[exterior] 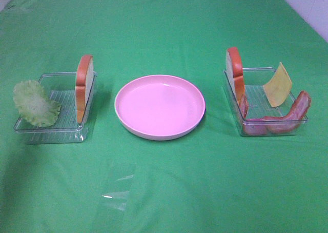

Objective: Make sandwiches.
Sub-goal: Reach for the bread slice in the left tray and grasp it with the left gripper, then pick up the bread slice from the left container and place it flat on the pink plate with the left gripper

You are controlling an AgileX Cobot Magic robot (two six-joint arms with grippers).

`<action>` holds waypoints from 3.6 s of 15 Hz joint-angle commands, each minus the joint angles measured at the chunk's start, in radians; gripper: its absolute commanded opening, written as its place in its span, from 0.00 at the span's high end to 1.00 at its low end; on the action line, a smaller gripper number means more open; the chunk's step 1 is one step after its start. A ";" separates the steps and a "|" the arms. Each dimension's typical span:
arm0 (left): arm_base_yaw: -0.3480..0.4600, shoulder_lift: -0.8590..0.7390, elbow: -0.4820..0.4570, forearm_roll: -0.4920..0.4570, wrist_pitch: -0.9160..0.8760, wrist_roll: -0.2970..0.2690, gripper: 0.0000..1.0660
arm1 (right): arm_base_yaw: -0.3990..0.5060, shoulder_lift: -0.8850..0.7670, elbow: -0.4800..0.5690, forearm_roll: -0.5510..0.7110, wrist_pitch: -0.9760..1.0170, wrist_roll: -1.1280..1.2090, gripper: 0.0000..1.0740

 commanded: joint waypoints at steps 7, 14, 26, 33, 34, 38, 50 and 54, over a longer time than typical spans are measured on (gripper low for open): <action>-0.338 0.395 -0.316 0.240 0.208 -0.257 0.12 | 0.000 -0.019 0.004 0.003 -0.005 0.006 0.19; -0.342 0.575 -0.345 0.187 0.179 -0.270 0.12 | 0.000 -0.019 0.004 0.003 -0.005 0.006 0.19; -0.342 0.662 -0.349 0.195 0.072 -0.225 0.28 | 0.000 -0.019 0.004 0.003 -0.005 0.006 0.19; -0.342 0.662 -0.349 0.234 0.049 -0.232 0.92 | 0.000 -0.019 0.004 0.003 -0.005 0.006 0.19; -0.342 0.662 -0.349 0.234 0.048 -0.232 0.95 | 0.000 -0.019 0.004 0.003 -0.005 0.006 0.19; -0.342 0.659 -0.349 0.237 0.078 -0.233 0.95 | 0.000 -0.019 0.004 0.003 -0.005 0.006 0.19; -0.342 0.545 -0.596 0.181 0.246 -0.279 0.95 | 0.000 -0.019 0.004 0.007 -0.005 0.006 0.19; -0.342 0.571 -0.606 -0.153 0.159 -0.150 0.95 | 0.000 -0.019 0.004 0.006 -0.005 0.006 0.19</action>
